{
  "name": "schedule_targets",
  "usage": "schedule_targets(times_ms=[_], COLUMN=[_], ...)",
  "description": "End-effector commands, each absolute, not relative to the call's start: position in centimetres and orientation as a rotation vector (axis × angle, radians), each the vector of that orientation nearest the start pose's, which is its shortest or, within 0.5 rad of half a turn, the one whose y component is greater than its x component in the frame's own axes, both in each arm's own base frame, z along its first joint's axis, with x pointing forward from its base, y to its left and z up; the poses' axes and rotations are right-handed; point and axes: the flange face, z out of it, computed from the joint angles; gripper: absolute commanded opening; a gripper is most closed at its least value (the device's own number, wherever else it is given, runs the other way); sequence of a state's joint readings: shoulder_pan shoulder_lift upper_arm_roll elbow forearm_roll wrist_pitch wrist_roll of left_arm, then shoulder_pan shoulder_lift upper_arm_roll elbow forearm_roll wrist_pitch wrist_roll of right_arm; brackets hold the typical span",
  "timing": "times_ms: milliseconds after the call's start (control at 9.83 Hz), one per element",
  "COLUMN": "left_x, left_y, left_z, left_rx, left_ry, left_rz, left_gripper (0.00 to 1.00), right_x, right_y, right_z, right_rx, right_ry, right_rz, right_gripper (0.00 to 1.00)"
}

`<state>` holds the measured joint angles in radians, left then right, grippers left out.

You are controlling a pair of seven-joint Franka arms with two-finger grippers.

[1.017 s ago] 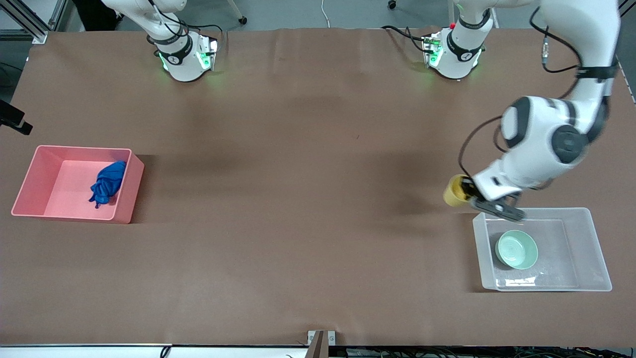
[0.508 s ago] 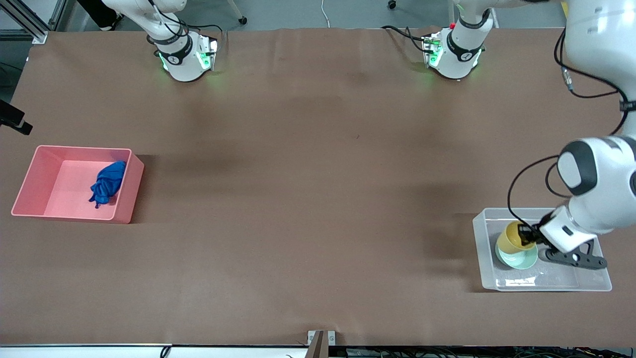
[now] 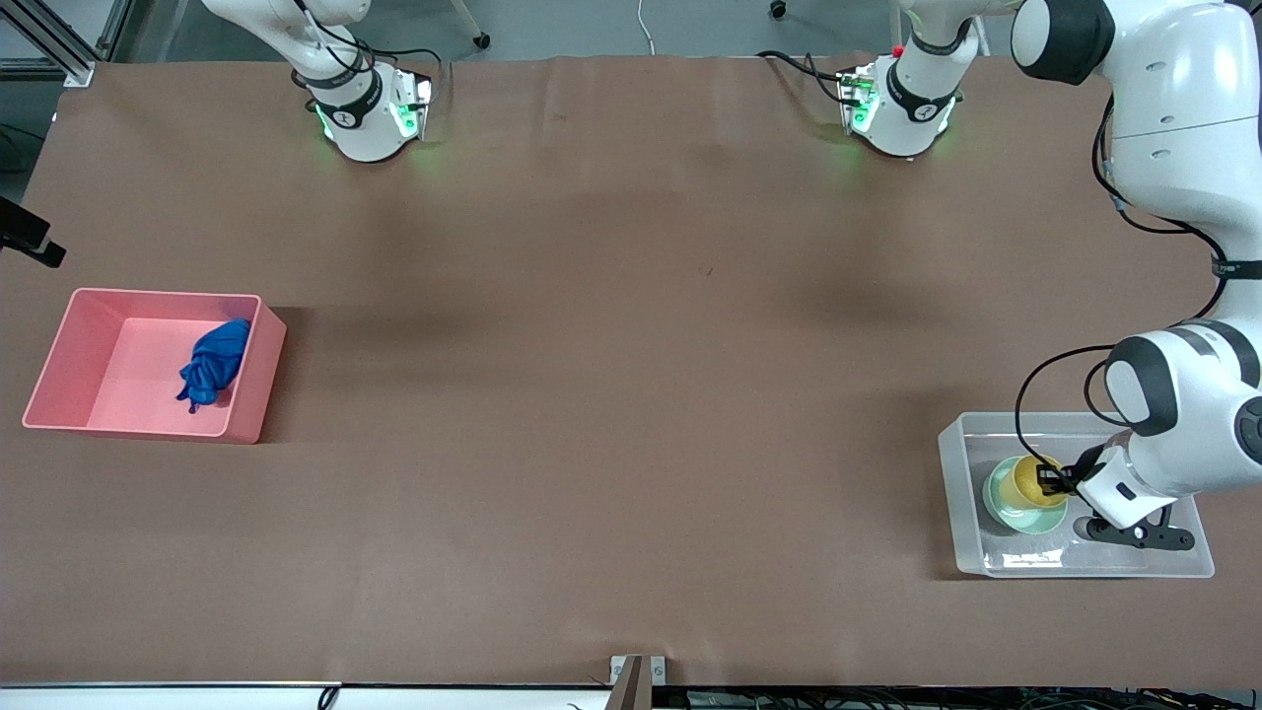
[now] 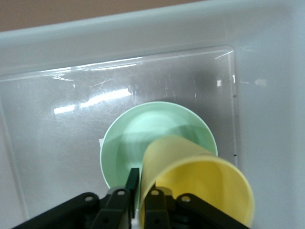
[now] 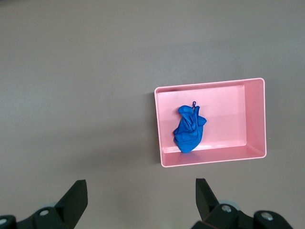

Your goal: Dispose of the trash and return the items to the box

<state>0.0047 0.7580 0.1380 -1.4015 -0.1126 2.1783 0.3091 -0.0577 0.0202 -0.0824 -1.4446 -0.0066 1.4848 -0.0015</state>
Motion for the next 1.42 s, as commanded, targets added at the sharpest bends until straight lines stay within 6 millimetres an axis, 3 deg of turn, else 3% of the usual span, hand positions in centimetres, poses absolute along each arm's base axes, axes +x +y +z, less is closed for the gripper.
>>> schedule_targets(times_ms=[0,203,305,610,915,1119,1322], left_x=[73.3,73.5,72.5,66.1,58.9,58.4,57.9], left_y=[8.2,7.5,7.1,3.5,-1.0,-2.4,-3.4], left_z=[26.2,33.2,37.6,46.0,53.1,58.5,62.5], left_rx=[-3.132,-3.125,-3.120,-3.149,-3.157,-3.157,-3.170], left_ry=[0.228,0.211,0.209,0.139,0.177,0.217,0.210], left_rz=[-0.058,-0.192,-0.261,-0.332,-0.241,-0.250,-0.101], left_gripper=[1.00,1.00,1.00,1.00,1.00,1.00,1.00], right_x=[54.3,54.3,54.3,54.3,54.3,54.3,54.3], right_y=[-7.7,-7.7,-7.7,-7.7,-7.8,-7.8,-7.9], right_z=[66.9,66.9,66.8,66.8,66.6,66.6,66.6], right_rx=[-3.149,-3.149,-3.149,-3.149,-3.149,-3.149,-3.149], right_ry=[0.208,0.208,0.208,0.208,0.208,0.210,0.210], right_rz=[-0.030,-0.030,-0.028,-0.027,-0.020,-0.020,-0.018], right_gripper=[1.00,1.00,1.00,1.00,1.00,1.00,1.00])
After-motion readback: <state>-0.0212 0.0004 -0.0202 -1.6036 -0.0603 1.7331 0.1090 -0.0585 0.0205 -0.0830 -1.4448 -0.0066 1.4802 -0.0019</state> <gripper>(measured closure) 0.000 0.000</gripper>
